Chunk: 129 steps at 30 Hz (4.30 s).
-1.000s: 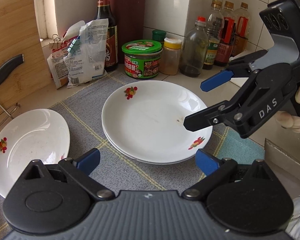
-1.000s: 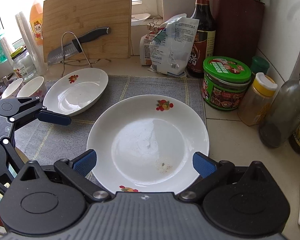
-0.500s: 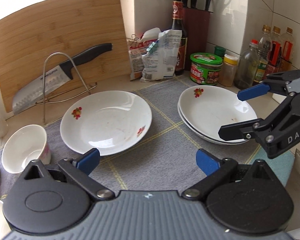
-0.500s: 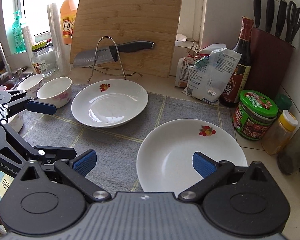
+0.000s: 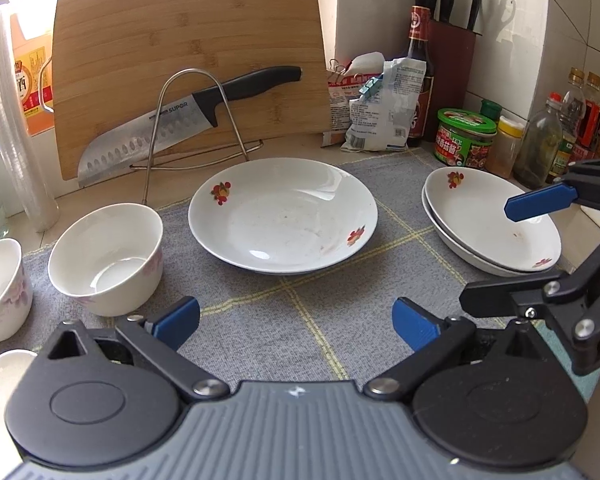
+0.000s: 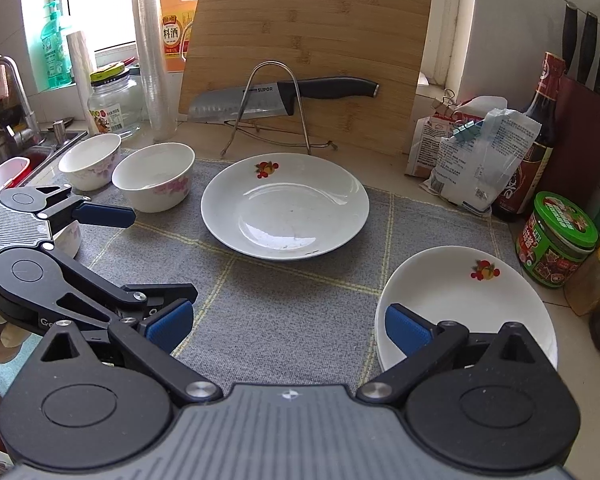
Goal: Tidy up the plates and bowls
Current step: 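Move both tools back to the stained white plate on the mat, then close both tools on opposite rims of the stained white plate, then lift the stained plate with both tools off the mat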
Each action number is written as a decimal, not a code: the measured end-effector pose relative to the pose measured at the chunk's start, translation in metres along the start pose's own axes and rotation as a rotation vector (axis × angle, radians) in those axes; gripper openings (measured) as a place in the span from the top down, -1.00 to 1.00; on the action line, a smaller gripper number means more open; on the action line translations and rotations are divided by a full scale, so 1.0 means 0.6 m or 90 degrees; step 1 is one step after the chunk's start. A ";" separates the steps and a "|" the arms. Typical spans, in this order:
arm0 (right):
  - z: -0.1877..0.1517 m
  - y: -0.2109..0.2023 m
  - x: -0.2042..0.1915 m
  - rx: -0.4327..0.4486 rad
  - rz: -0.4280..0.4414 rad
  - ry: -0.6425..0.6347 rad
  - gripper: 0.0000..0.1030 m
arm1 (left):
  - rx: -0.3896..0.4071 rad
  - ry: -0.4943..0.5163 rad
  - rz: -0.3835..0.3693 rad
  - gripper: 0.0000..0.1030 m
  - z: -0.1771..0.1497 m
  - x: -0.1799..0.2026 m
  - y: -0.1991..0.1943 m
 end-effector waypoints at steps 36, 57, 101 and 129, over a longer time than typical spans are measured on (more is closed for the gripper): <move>0.095 0.188 0.111 -0.058 0.146 -0.081 -1.00 | -0.052 -0.031 0.044 -0.98 0.004 -0.005 0.147; 0.177 0.320 0.119 -0.110 0.236 -0.138 -1.00 | -0.041 -0.014 0.028 -1.00 0.019 -0.017 0.167; 0.215 0.384 0.105 -0.149 0.369 -0.132 -0.83 | -0.005 0.016 -0.003 -0.99 0.008 -0.018 0.157; 0.194 0.352 0.080 -0.161 0.374 -0.141 -0.84 | -0.038 0.040 -0.011 -0.98 0.012 -0.013 0.147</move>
Point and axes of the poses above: each gripper's, at about its wrist camera, not at the fingertips, and y roughly the way its jaws point, x to its right, z to its top, the point moved 5 cm from there along y, roughly the way its jaws point
